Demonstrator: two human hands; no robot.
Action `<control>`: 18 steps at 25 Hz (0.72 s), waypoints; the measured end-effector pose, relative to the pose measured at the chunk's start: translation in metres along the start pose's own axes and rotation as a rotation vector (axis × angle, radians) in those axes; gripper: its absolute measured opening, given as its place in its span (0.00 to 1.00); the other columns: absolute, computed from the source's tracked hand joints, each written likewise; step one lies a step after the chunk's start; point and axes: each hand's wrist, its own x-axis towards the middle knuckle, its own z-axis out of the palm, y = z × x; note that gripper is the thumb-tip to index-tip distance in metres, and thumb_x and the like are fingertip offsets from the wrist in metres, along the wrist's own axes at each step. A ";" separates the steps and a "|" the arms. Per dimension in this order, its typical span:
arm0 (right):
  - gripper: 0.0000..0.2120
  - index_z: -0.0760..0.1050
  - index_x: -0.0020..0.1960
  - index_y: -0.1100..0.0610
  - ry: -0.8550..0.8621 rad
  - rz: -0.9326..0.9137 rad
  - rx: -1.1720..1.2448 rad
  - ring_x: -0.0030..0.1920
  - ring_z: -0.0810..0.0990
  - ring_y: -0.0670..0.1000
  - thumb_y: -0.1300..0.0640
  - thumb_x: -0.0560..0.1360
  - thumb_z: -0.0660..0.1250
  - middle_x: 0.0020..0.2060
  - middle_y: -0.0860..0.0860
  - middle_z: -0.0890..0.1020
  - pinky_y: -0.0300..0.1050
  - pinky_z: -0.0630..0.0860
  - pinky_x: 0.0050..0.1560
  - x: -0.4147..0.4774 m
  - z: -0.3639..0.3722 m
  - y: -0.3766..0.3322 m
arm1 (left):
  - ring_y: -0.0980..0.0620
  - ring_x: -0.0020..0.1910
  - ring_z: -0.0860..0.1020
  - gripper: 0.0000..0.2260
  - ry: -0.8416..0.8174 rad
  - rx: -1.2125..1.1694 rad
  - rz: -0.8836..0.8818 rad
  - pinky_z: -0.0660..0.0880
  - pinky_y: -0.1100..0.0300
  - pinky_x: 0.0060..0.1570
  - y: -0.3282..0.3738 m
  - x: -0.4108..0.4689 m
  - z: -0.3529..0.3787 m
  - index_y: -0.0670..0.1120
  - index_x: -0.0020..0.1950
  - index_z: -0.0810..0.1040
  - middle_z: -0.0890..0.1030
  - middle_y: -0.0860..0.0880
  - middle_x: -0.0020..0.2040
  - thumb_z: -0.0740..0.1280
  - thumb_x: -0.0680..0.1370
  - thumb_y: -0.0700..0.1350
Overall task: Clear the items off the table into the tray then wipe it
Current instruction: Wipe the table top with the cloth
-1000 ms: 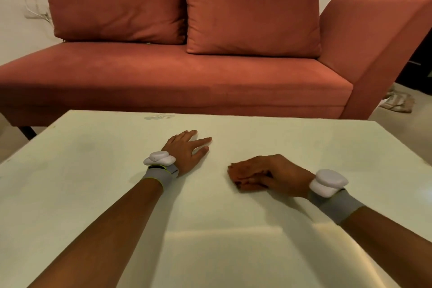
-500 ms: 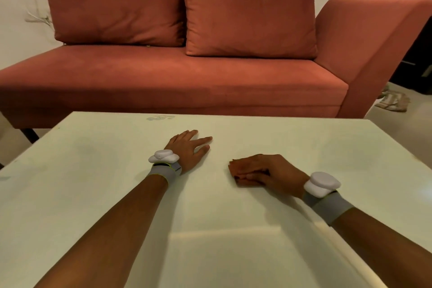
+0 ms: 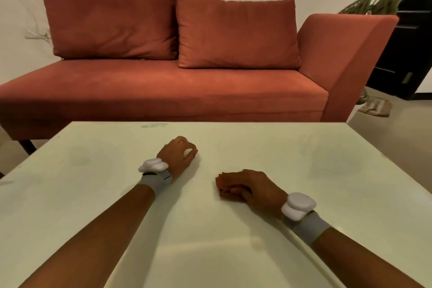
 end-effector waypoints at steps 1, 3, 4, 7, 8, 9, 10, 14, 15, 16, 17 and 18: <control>0.13 0.79 0.59 0.54 0.009 0.003 -0.080 0.54 0.77 0.36 0.62 0.77 0.64 0.55 0.49 0.81 0.29 0.71 0.58 -0.010 -0.011 0.012 | 0.50 0.53 0.77 0.23 0.050 -0.085 0.028 0.69 0.59 0.50 0.004 -0.010 -0.003 0.50 0.48 0.81 0.79 0.50 0.49 0.51 0.73 0.62; 0.10 0.79 0.56 0.54 0.153 0.119 -0.290 0.56 0.77 0.45 0.58 0.77 0.64 0.54 0.50 0.81 0.34 0.69 0.59 -0.006 -0.030 0.041 | 0.53 0.50 0.77 0.23 0.125 -0.237 0.061 0.67 0.64 0.51 0.013 -0.031 -0.005 0.47 0.49 0.82 0.80 0.50 0.49 0.54 0.72 0.61; 0.09 0.79 0.54 0.54 0.245 0.231 -0.357 0.56 0.78 0.50 0.55 0.77 0.64 0.52 0.51 0.81 0.38 0.70 0.58 0.005 -0.035 0.050 | 0.54 0.50 0.76 0.23 0.137 -0.287 0.064 0.66 0.67 0.52 0.018 -0.041 -0.004 0.47 0.50 0.82 0.80 0.50 0.49 0.56 0.72 0.60; 0.09 0.80 0.51 0.49 0.264 0.330 -0.351 0.53 0.80 0.56 0.48 0.76 0.62 0.50 0.53 0.82 0.42 0.73 0.53 0.051 -0.013 0.037 | 0.51 0.54 0.77 0.18 0.123 -0.353 -0.031 0.64 0.72 0.53 0.032 -0.061 0.011 0.46 0.53 0.83 0.79 0.48 0.54 0.60 0.73 0.53; 0.09 0.80 0.52 0.49 0.218 0.293 -0.301 0.52 0.79 0.53 0.50 0.77 0.63 0.50 0.52 0.83 0.39 0.70 0.52 0.056 0.004 0.023 | 0.48 0.55 0.78 0.17 0.120 -0.353 -0.057 0.64 0.70 0.55 0.036 -0.064 0.014 0.45 0.54 0.82 0.78 0.46 0.57 0.59 0.73 0.50; 0.09 0.81 0.52 0.51 0.157 0.193 -0.241 0.52 0.79 0.50 0.54 0.77 0.63 0.51 0.50 0.83 0.37 0.68 0.52 0.053 0.021 0.009 | 0.47 0.56 0.77 0.18 0.126 -0.350 -0.066 0.65 0.68 0.56 0.039 -0.066 0.015 0.45 0.55 0.82 0.78 0.45 0.58 0.58 0.73 0.48; 0.09 0.81 0.53 0.53 0.088 0.092 -0.172 0.51 0.78 0.47 0.58 0.76 0.64 0.51 0.49 0.83 0.35 0.68 0.53 0.040 0.032 -0.011 | 0.46 0.57 0.77 0.18 0.140 -0.357 -0.072 0.65 0.67 0.56 0.039 -0.067 0.015 0.45 0.55 0.82 0.79 0.45 0.58 0.57 0.73 0.47; 0.13 0.77 0.58 0.68 -0.111 -0.092 -0.114 0.55 0.81 0.51 0.70 0.73 0.65 0.56 0.55 0.82 0.41 0.78 0.55 -0.032 -0.005 -0.011 | 0.47 0.60 0.77 0.18 0.135 -0.367 -0.077 0.66 0.66 0.58 0.036 -0.072 0.012 0.46 0.55 0.82 0.79 0.45 0.59 0.57 0.74 0.48; 0.14 0.78 0.58 0.67 -0.087 -0.032 -0.176 0.55 0.81 0.52 0.71 0.73 0.65 0.57 0.55 0.81 0.42 0.79 0.54 -0.036 -0.020 0.001 | 0.47 0.60 0.76 0.19 0.095 -0.330 -0.061 0.67 0.64 0.59 0.038 -0.072 0.015 0.47 0.55 0.82 0.78 0.45 0.60 0.55 0.74 0.50; 0.14 0.79 0.57 0.62 0.020 0.066 -0.236 0.55 0.81 0.51 0.69 0.73 0.66 0.57 0.54 0.82 0.42 0.78 0.56 -0.037 -0.032 0.016 | 0.47 0.60 0.77 0.21 0.059 -0.288 -0.047 0.69 0.61 0.59 0.040 -0.072 0.017 0.48 0.56 0.82 0.77 0.45 0.61 0.53 0.74 0.53; 0.13 0.81 0.56 0.56 0.116 0.206 -0.203 0.55 0.81 0.51 0.65 0.74 0.67 0.54 0.52 0.83 0.44 0.77 0.57 -0.031 -0.036 0.029 | 0.47 0.59 0.77 0.24 0.027 -0.251 -0.037 0.70 0.59 0.59 0.042 -0.072 0.018 0.48 0.57 0.81 0.77 0.45 0.61 0.51 0.73 0.55; 0.11 0.81 0.55 0.50 0.235 0.250 -0.319 0.54 0.81 0.52 0.59 0.75 0.67 0.50 0.52 0.83 0.46 0.76 0.58 -0.016 -0.030 0.030 | 0.47 0.58 0.77 0.25 0.001 -0.217 -0.029 0.71 0.58 0.58 0.042 -0.072 0.019 0.49 0.59 0.80 0.76 0.46 0.61 0.50 0.73 0.55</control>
